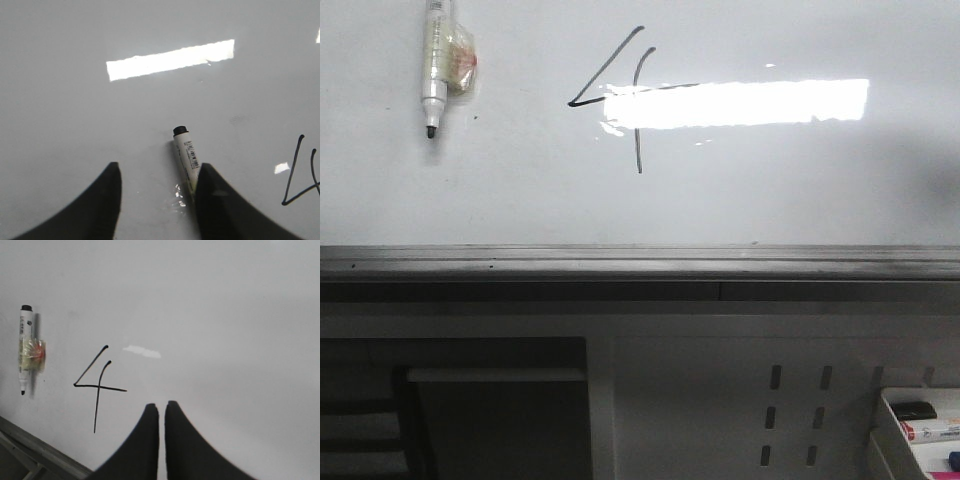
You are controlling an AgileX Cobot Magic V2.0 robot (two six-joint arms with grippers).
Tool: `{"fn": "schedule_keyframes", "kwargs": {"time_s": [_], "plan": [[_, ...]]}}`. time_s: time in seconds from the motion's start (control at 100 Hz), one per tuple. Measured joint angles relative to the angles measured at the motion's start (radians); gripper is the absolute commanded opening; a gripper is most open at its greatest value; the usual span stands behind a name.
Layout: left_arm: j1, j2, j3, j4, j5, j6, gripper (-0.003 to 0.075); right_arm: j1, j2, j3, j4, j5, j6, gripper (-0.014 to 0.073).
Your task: Write number 4 on whiteboard
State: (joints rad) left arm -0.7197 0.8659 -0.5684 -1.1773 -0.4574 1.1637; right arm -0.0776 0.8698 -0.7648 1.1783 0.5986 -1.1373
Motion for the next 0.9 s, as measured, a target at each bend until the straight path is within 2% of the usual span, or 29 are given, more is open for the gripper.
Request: {"fn": "schedule_keyframes", "kwargs": {"time_s": [0.06, 0.21, 0.31, 0.44, 0.59, 0.9], "plan": [[0.0, -0.066, 0.037, -0.002, 0.025, 0.009, -0.0022, 0.0, -0.043, 0.033, 0.069, -0.017, -0.075, -0.0064], [0.0, -0.234, 0.145, -0.001, 0.106, 0.02, -0.002, 0.0, -0.179, 0.182, 0.217, -0.048, -0.299, -0.0064], [0.0, -0.361, 0.226, -0.001, 0.133, 0.022, -0.002, 0.0, -0.289, 0.301, 0.273, -0.075, -0.379, -0.0064], [0.0, -0.511, 0.322, -0.027, 0.148, 0.022, -0.002, 0.0, -0.42, 0.445, 0.298, -0.125, -0.41, -0.0064], [0.0, -0.655, 0.386, -0.041, 0.154, 0.022, -0.002, 0.0, -0.56, 0.536, 0.341, -0.166, -0.418, -0.0064], [0.0, -0.701, 0.402, -0.047, 0.147, 0.022, -0.002, -0.001, -0.62, 0.575, 0.378, -0.197, -0.42, -0.0064]]}}
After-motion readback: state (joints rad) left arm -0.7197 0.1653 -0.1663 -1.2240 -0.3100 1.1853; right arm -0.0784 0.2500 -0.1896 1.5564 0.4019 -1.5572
